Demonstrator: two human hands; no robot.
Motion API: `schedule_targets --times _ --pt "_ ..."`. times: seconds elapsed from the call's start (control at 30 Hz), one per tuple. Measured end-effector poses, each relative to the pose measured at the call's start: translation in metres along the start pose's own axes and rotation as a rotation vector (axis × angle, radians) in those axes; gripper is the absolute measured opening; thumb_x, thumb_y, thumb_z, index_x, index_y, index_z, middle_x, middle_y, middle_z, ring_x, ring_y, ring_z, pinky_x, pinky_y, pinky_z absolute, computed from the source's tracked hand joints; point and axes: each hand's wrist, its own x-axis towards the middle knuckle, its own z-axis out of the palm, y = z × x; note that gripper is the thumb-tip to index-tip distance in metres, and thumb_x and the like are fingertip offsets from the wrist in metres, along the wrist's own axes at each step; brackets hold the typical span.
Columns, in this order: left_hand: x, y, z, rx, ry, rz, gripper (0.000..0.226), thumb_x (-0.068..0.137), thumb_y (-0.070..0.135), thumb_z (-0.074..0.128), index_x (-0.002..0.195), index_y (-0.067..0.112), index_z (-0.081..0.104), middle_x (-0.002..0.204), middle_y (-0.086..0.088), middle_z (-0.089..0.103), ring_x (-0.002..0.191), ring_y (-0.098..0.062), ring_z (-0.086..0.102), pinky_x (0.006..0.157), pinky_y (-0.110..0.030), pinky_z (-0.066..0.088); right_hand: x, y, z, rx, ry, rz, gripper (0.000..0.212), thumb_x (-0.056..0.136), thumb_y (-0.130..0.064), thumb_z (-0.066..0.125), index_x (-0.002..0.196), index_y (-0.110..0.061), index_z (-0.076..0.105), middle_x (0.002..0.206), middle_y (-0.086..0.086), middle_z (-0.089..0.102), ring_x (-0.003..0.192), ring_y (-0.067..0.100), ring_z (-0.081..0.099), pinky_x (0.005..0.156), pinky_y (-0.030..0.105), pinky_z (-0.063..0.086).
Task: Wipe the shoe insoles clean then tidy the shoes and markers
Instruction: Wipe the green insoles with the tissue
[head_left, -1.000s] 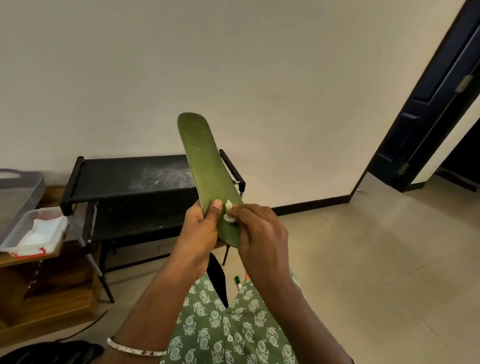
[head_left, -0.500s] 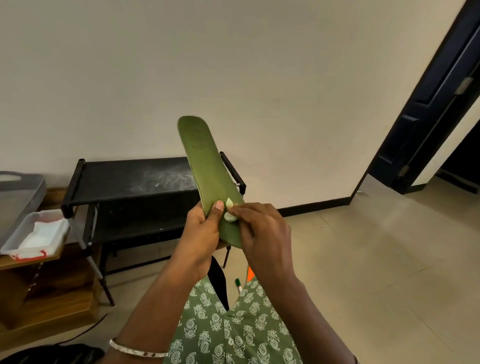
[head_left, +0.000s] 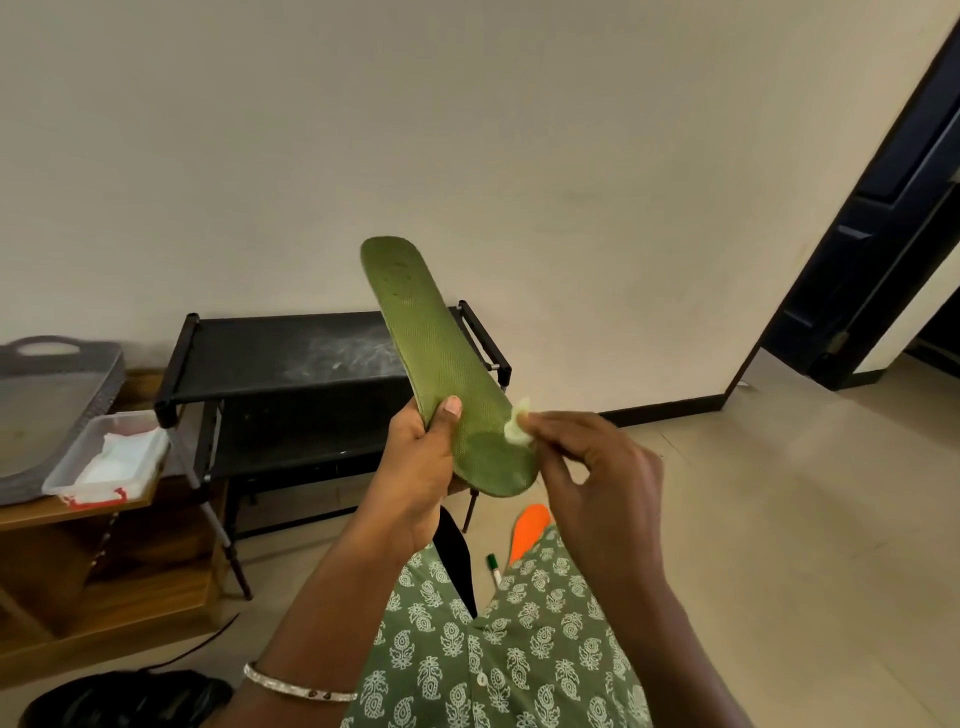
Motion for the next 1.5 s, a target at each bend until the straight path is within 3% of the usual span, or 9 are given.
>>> schedule_targets --times 0.17,0.47,0.57,0.7,0.87,0.97,1.2,1.33,1.5 --pt "-0.002 0.001 0.001 0.006 -0.039 0.027 0.021 0.106 0.025 0.044 0.119 0.021 0.06 0.094 0.007 0.077 0.087 -0.013 0.074 0.077 -0.045 0.061 0.009 0.006 0.015 -0.031 -0.053 -0.015 0.02 0.082 -0.002 0.075 0.097 -0.015 0.078 0.098 -0.006 0.074 0.089 0.009 0.068 0.077 0.032 0.056" --pt "-0.005 0.005 -0.003 -0.037 0.035 -0.017 0.023 0.106 0.026 0.045 0.123 0.017 0.058 0.109 -0.006 0.073 0.087 -0.02 0.074 0.055 -0.027 0.056 -0.029 -0.018 0.022 -0.077 -0.096 -0.151 0.018 0.084 0.0 0.07 0.098 -0.011 0.077 0.099 -0.001 0.074 0.091 0.013 0.063 0.075 0.018 0.051" --pt "-0.005 0.005 0.001 -0.015 0.008 -0.012 0.022 0.106 0.025 0.044 0.122 0.018 0.058 0.1 -0.003 0.074 0.079 -0.014 0.074 0.057 -0.031 0.059 -0.015 -0.01 0.021 -0.116 -0.044 -0.175 0.021 0.089 -0.012 0.056 0.093 -0.008 0.076 0.094 0.001 0.073 0.086 0.013 0.062 0.075 0.014 0.046" --pt "-0.006 0.006 0.002 -0.003 -0.01 0.0 0.023 0.106 0.023 0.044 0.123 0.018 0.058 0.102 -0.002 0.075 0.09 -0.017 0.074 0.071 -0.04 0.062 -0.003 0.003 0.023 -0.115 -0.044 -0.115 0.023 0.081 0.007 0.062 0.093 -0.008 0.075 0.095 0.002 0.072 0.087 0.015 0.064 0.075 0.024 0.052" --pt "-0.005 0.006 -0.002 -0.009 0.023 -0.01 0.023 0.106 0.022 0.045 0.124 0.016 0.058 0.112 -0.007 0.072 0.096 -0.019 0.072 0.066 -0.029 0.059 -0.024 -0.021 0.021 -0.039 -0.08 -0.241 0.028 0.091 -0.018 0.051 0.093 -0.009 0.077 0.097 0.002 0.074 0.092 0.011 0.065 0.083 0.016 0.051" --pt "-0.006 0.006 0.001 -0.033 0.014 -0.003 0.024 0.106 0.021 0.045 0.125 0.013 0.059 0.113 -0.008 0.073 0.099 -0.021 0.073 0.069 -0.029 0.059 -0.028 -0.02 0.017 -0.057 -0.102 -0.313 0.027 0.092 -0.019 0.052 0.094 -0.009 0.077 0.099 0.001 0.073 0.094 0.012 0.065 0.085 0.017 0.051" --pt "-0.008 0.005 0.002 0.017 -0.024 0.004 0.025 0.107 0.024 0.044 0.127 0.017 0.057 0.113 -0.01 0.072 0.097 -0.024 0.072 0.07 -0.038 0.061 -0.008 0.002 0.018 -0.098 -0.038 -0.177 0.018 0.085 -0.001 0.061 0.093 -0.006 0.077 0.098 0.004 0.073 0.091 0.016 0.067 0.083 0.02 0.054" --pt "-0.008 0.007 -0.001 -0.019 -0.022 -0.005 0.025 0.106 0.021 0.044 0.125 0.014 0.058 0.113 -0.01 0.072 0.1 -0.024 0.072 0.071 -0.032 0.061 -0.029 -0.018 0.017 -0.072 -0.104 -0.272 0.028 0.091 -0.019 0.053 0.095 -0.008 0.078 0.1 0.002 0.074 0.095 0.012 0.067 0.089 0.013 0.05" --pt "-0.009 0.004 0.002 0.013 -0.048 -0.004 0.024 0.106 0.024 0.045 0.125 0.016 0.058 0.108 -0.007 0.074 0.093 -0.02 0.073 0.064 -0.031 0.059 -0.013 -0.006 0.01 -0.088 -0.061 -0.26 0.028 0.088 -0.014 0.05 0.092 -0.007 0.078 0.097 0.004 0.074 0.09 0.013 0.066 0.084 0.016 0.052"
